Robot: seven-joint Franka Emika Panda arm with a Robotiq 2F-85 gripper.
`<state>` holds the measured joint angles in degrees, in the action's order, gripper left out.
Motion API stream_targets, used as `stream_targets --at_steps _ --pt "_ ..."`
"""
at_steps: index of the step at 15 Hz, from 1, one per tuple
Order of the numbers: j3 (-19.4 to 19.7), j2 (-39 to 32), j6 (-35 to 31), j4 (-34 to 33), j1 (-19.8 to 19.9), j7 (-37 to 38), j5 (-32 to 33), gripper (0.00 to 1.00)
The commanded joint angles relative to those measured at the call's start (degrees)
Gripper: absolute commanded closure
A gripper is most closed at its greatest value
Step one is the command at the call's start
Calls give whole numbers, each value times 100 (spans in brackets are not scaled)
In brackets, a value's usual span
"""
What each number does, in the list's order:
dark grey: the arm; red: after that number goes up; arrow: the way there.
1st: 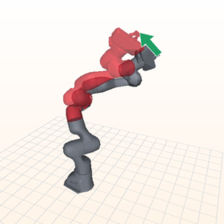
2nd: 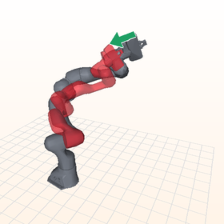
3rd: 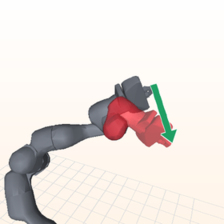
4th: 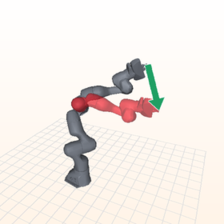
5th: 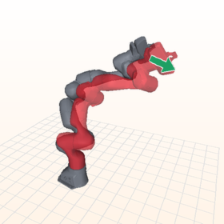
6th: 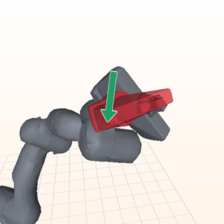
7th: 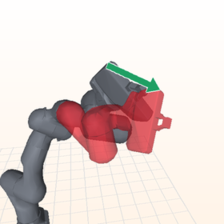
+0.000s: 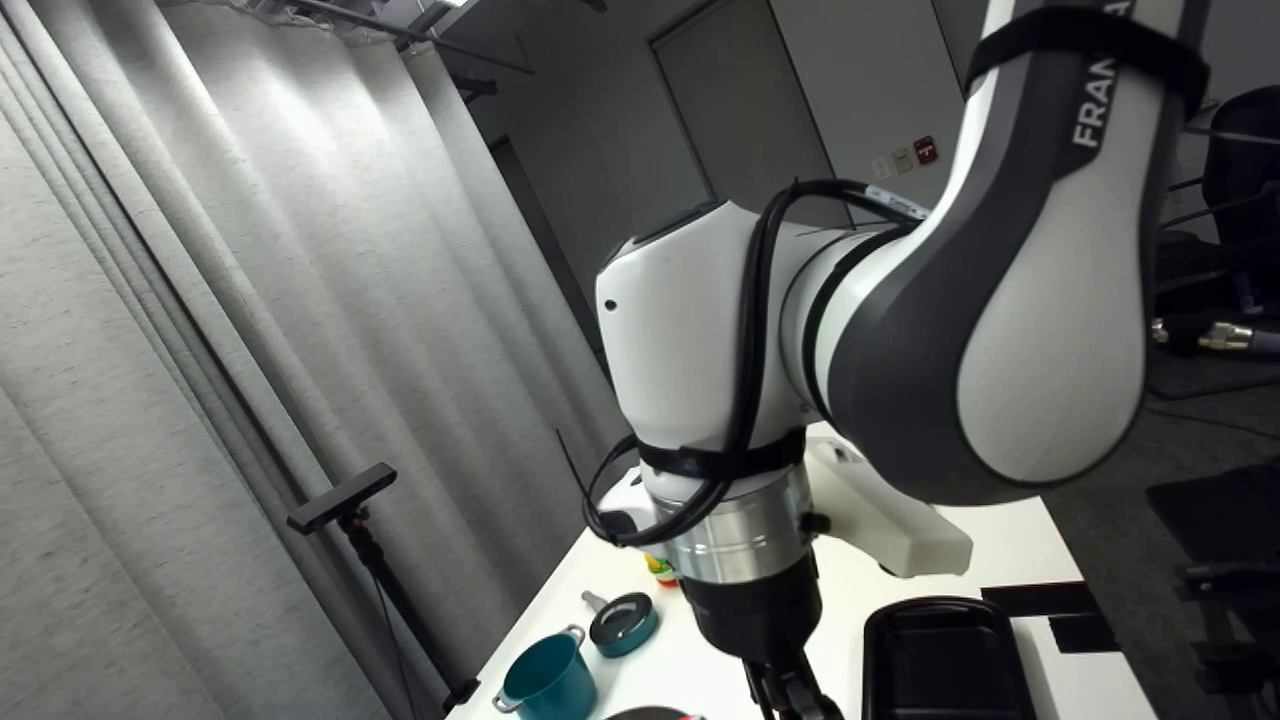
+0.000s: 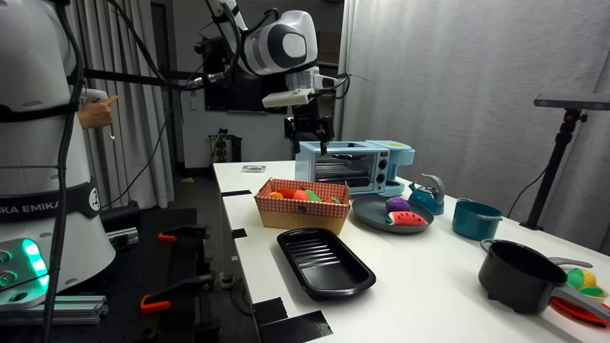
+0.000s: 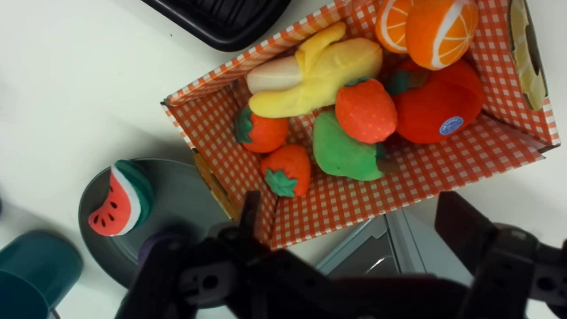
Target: Put the plush toy on the tray in the box
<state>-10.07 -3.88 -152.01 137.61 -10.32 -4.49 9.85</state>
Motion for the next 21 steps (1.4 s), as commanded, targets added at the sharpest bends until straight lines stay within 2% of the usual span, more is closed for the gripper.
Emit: stream_targets --at_steps 1,10,21 --pt "20 153 11 119 -6 111 85 0" --pt "134 844 3 926 128 106 70 0" --pt "612 1744 95 1852 596 -25 -57 0"
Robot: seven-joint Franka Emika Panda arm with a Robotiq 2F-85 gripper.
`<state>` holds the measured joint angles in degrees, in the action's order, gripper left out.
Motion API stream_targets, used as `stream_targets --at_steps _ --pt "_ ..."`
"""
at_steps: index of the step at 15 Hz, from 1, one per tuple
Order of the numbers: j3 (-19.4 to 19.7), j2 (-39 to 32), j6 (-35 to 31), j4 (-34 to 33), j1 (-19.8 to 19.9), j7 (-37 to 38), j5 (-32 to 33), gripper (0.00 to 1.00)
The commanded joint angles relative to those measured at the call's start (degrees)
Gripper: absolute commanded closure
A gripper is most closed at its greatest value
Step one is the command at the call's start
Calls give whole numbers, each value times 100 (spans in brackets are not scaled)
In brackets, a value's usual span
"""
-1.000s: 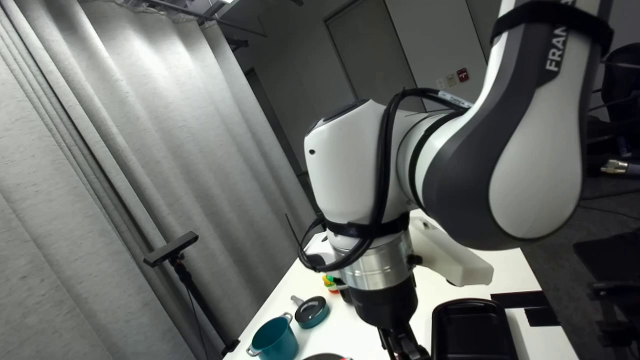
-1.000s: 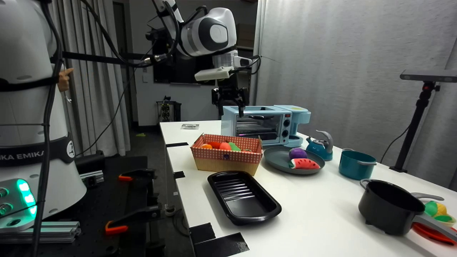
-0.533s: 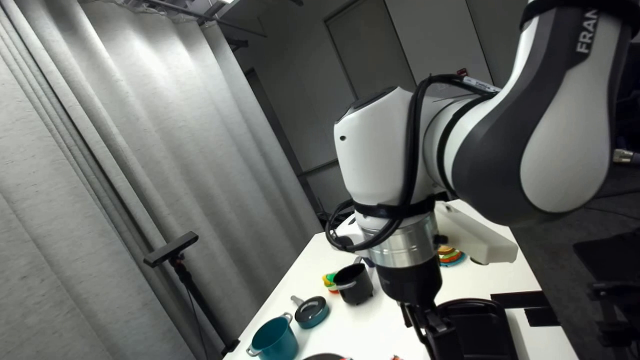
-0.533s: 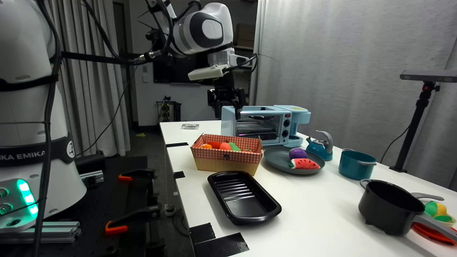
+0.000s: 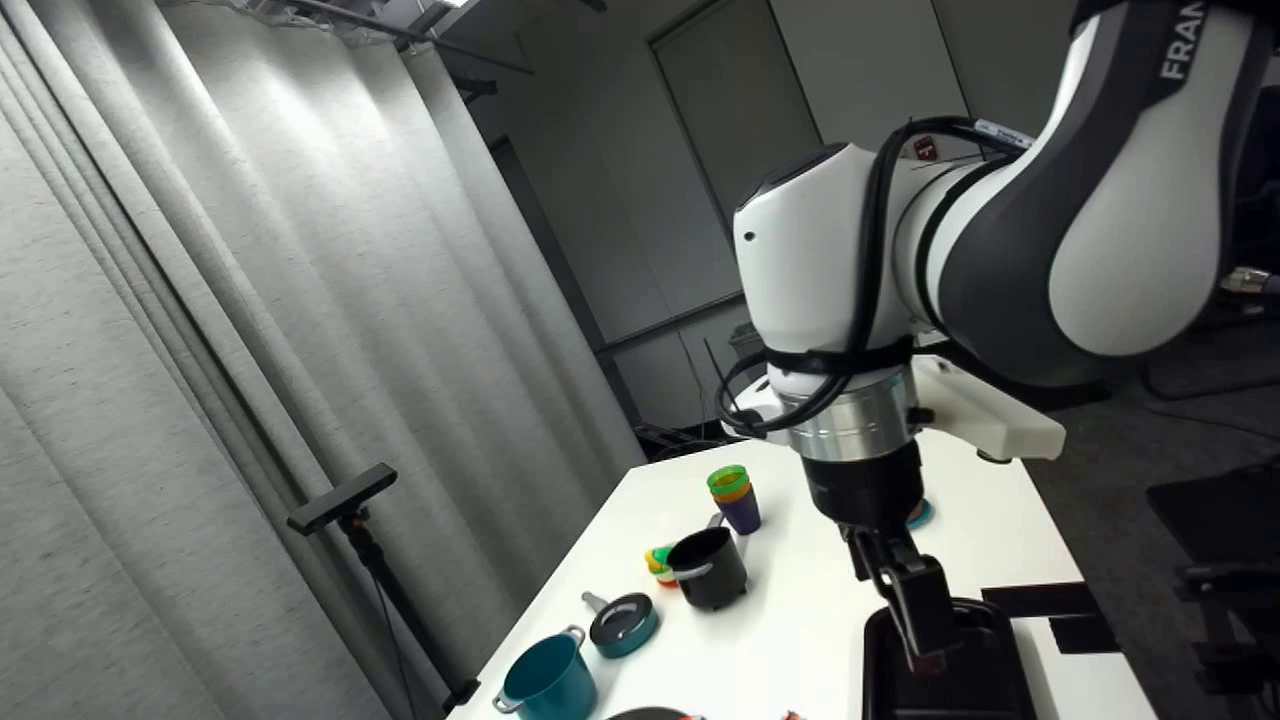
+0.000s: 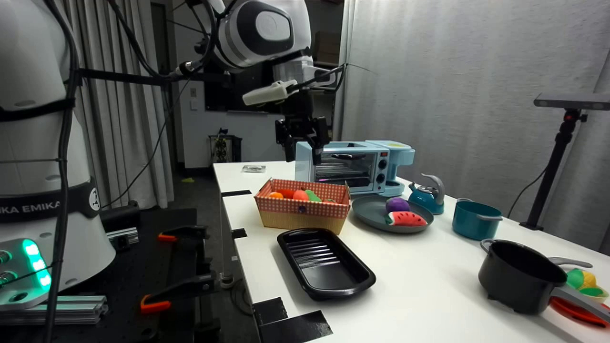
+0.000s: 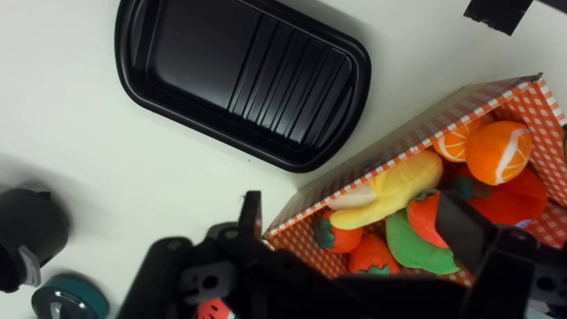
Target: Put the plush toy on the tray in the box
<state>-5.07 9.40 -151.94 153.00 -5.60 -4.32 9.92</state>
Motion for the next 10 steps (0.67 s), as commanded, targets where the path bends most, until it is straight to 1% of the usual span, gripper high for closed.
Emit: stream_targets --at_steps 1,9,10 --pt "154 467 98 364 166 -40 -66 0" --pt "337 711 147 570 353 -10 -106 0" --pt "287 411 24 402 333 -18 -50 0"
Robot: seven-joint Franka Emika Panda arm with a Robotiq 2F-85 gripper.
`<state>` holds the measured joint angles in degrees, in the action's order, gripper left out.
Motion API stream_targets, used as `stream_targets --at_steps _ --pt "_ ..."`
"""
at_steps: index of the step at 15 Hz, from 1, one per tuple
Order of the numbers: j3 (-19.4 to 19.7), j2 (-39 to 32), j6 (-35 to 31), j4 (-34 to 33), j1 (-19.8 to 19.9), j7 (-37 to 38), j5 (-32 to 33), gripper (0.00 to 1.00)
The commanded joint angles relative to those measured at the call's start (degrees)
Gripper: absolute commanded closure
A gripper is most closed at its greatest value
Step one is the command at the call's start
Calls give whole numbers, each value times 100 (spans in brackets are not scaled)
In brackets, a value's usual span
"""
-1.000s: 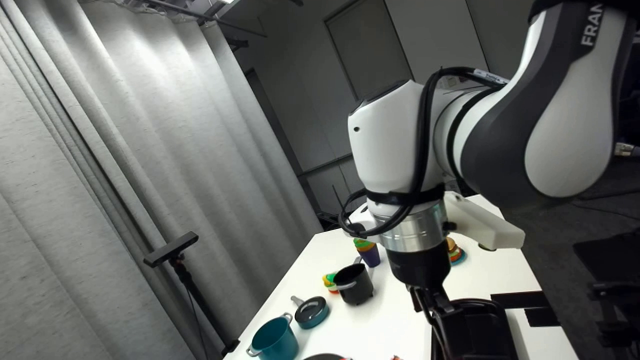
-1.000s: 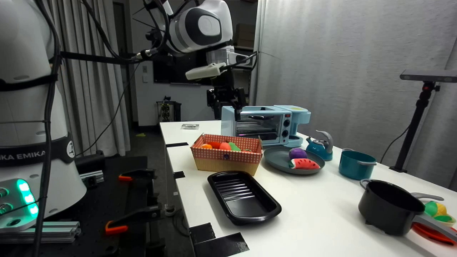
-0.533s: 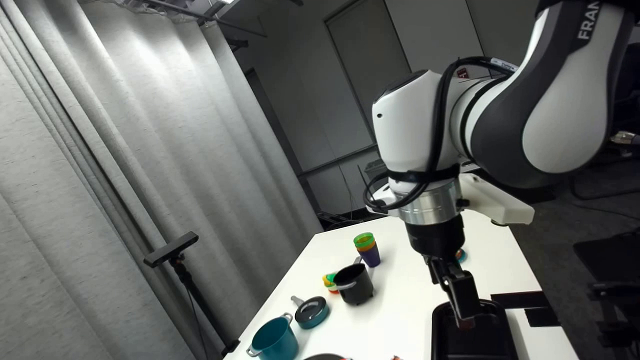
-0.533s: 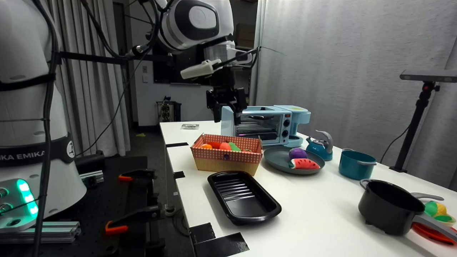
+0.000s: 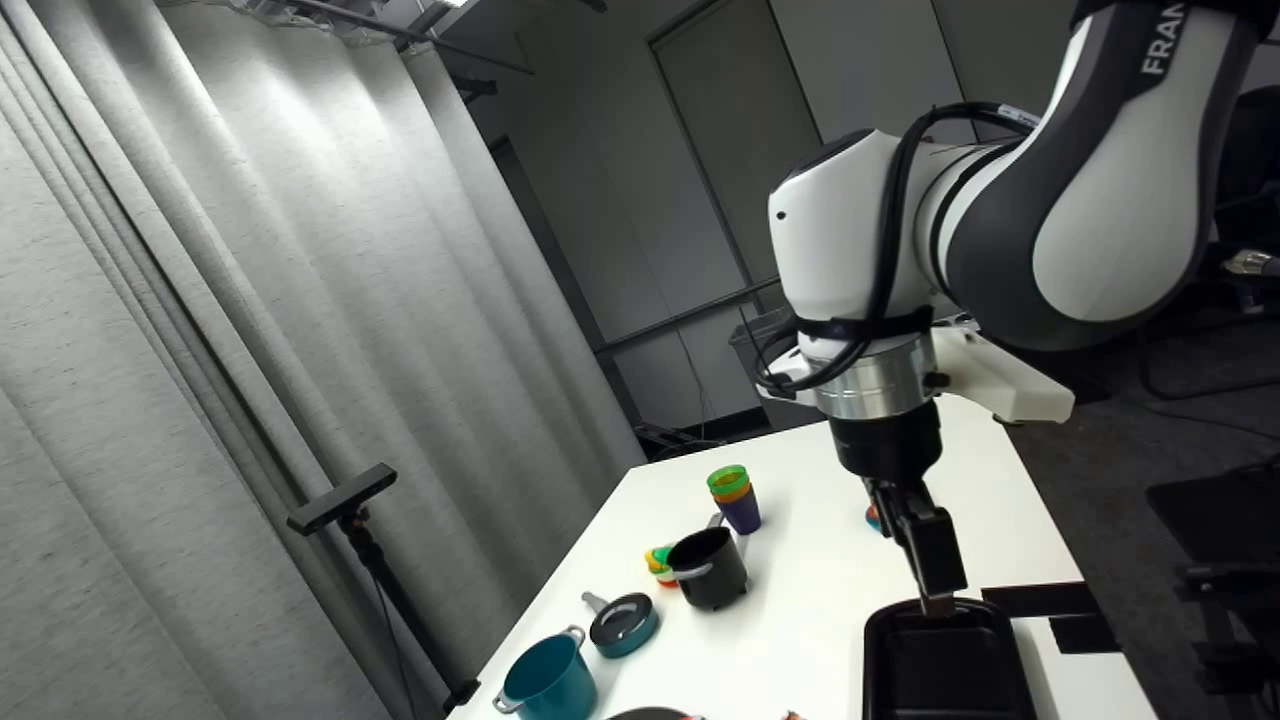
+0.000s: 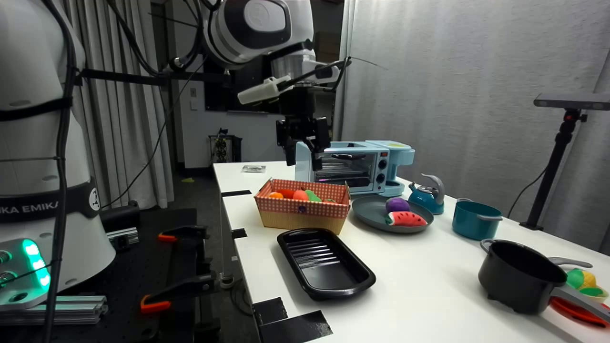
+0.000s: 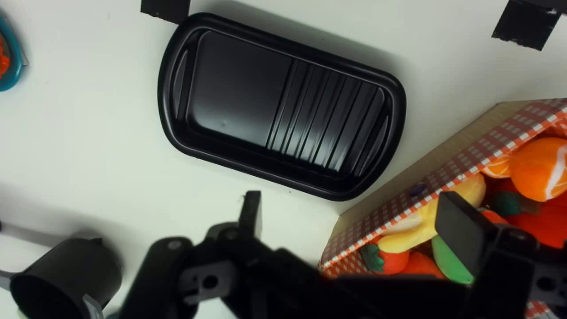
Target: Put the plush toy on the tray in the box
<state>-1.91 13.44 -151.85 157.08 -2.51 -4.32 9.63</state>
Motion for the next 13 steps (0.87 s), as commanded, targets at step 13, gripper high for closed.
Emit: stream_targets --at_steps 13 --pt "-16 81 18 51 39 -18 -29 0"
